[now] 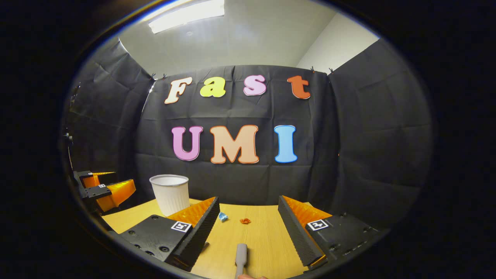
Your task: Pick up the small broom and dustpan from the desktop, sweep the trash into the dustpan with the broom, and then empty the trash into the garbage bin.
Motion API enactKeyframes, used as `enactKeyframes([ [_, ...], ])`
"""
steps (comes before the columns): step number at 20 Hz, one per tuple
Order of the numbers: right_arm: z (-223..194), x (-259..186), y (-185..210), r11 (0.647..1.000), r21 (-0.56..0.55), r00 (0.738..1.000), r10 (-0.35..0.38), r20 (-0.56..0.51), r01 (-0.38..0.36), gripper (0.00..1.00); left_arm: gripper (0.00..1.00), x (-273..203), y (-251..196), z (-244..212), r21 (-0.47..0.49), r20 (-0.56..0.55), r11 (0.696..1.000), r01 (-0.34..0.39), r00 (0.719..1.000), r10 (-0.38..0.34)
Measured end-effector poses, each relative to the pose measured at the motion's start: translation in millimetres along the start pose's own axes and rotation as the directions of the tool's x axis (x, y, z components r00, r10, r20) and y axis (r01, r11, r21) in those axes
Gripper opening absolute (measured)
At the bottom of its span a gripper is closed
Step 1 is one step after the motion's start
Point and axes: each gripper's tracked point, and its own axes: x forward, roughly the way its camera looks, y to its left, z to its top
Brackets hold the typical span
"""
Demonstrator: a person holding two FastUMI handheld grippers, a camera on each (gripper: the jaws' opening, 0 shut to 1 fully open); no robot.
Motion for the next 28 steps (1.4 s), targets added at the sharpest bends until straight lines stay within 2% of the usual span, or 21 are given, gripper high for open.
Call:
enactKeyframes([
  [2, -21, 1, 1, 0.999, -0.024, 0.998, 0.023, -0.060, -0.024, 0.92, 0.93, -1, 0, -23, 0.001, -0.068, 1.000, -0.008, 0.998, 0.008],
  [4, -29, 3, 2, 0.998, -0.029, 0.997, 0.049, -0.067, -0.051, 0.92, 0.92, -3, 6, -40, 0.006, -0.111, 0.999, -0.036, 0.993, 0.037],
  [5, -34, 5, 3, 0.998, -0.031, 0.996, 0.057, -0.070, -0.059, 0.92, 0.95, -3, 8, -48, 0.012, -0.133, 0.999, -0.047, 0.990, 0.049],
  [7, -60, 12, 6, 0.997, -0.036, 0.989, 0.069, -0.129, -0.074, 0.92, 0.92, -1, 9, -77, 0.002, -0.206, 0.999, -0.046, 0.977, 0.045],
  [9, -98, 24, 11, 0.996, -0.042, 0.972, 0.067, -0.227, -0.078, 0.92, 0.92, 4, 6, -118, -0.030, -0.321, 0.999, -0.018, 0.947, 0.007],
  [11, -140, 34, 12, 0.996, -0.052, 0.937, 0.050, -0.346, -0.073, 0.93, 0.92, 10, 10, -163, -0.024, -0.445, 1.000, -0.006, 0.896, -0.005],
  [15, -230, 49, 24, 0.991, -0.084, 0.813, 0.036, -0.581, -0.104, 0.94, 0.93, 16, 14, -231, -0.024, -0.626, 1.000, 0.010, 0.779, -0.023],
  [17, -266, 52, 20, 0.991, -0.077, 0.740, 0.032, -0.672, -0.113, 0.92, 0.89, 13, 14, -264, -0.025, -0.717, 0.999, 0.028, 0.696, -0.037],
  [18, -280, 49, 18, 0.992, -0.066, 0.706, 0.031, -0.708, -0.111, 0.94, 0.94, 11, 15, -274, -0.022, -0.739, 0.999, 0.030, 0.672, -0.037],
  [19, -294, 47, 16, 0.993, -0.061, 0.670, 0.024, -0.742, -0.102, 0.90, 0.94, 9, 16, -283, -0.023, -0.760, 0.999, 0.028, 0.648, -0.036],
  [21, -318, 44, 10, 0.994, -0.057, 0.606, 0.012, -0.795, -0.095, 0.90, 0.97, 3, 17, -297, -0.028, -0.794, 0.999, 0.025, 0.606, -0.037],
  [23, -342, 42, 6, 0.994, -0.054, 0.543, 0.005, -0.840, -0.094, 0.89, 0.94, -4, 18, -305, -0.027, -0.827, 0.999, 0.024, 0.561, -0.035],
  [25, -364, 39, 10, 0.993, -0.039, 0.476, 0.018, -0.879, -0.108, 0.88, 0.97, -13, 16, -309, -0.036, -0.857, 0.999, 0.029, 0.514, -0.046],
  [27, -377, 35, 10, 0.992, -0.039, 0.423, 0.015, -0.906, -0.118, 0.82, 0.97, -22, 18, -316, -0.021, -0.885, 0.999, 0.038, 0.465, -0.037],
  [28, -382, 35, 12, 0.991, -0.039, 0.408, 0.016, -0.913, -0.127, 0.78, 0.97, -23, 19, -319, -0.018, -0.892, 0.999, 0.038, 0.451, -0.033],
])
